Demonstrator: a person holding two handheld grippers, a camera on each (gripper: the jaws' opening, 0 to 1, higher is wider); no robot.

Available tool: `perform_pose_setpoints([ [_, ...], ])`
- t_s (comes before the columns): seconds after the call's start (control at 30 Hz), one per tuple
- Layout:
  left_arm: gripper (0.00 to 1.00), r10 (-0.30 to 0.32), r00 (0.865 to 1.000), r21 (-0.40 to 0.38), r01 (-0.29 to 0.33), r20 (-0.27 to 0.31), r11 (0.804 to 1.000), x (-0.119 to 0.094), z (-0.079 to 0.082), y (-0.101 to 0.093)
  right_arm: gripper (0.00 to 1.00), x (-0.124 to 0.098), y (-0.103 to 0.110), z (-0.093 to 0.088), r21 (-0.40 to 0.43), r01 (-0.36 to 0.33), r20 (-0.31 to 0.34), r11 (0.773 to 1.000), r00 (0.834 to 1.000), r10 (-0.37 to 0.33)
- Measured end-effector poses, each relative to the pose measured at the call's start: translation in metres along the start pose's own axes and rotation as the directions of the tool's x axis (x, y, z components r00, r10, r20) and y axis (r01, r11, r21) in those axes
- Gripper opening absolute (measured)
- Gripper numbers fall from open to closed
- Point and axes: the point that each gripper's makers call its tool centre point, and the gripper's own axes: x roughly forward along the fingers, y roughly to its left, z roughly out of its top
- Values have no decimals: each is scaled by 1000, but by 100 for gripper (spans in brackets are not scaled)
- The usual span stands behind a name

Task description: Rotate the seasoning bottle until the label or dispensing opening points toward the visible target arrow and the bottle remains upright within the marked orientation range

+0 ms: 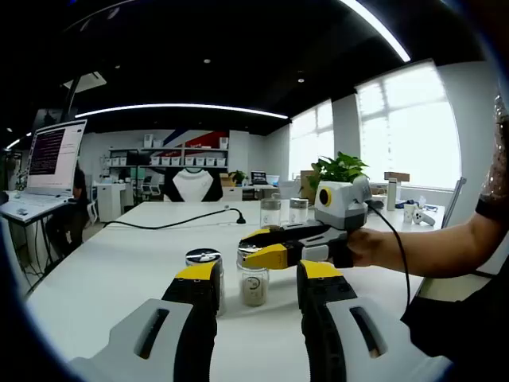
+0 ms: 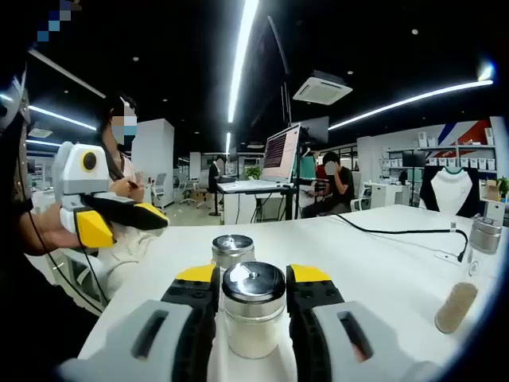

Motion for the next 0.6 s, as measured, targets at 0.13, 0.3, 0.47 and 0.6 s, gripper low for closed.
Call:
perform_pose_setpoints([
  [0.13,41,-5,1000,13,5,5,1000,4,6,-6,30,-24,-13,17,52,133,66,990,988,-136],
  [0.3,43,4,1000,41,-4,14,999,13,14,-11,32,-72,-46,12,118,397,68,910,911,-407],
  [0.47,44,37,999,33,-38,28,999,16,15,-10,32,-119,-83,-11,140,599,-13,789,798,-603],
  [0.6,44,40,999,24,-41,16,999,15,11,-9,34,-131,-96,-18,168,636,-27,753,767,-642],
])
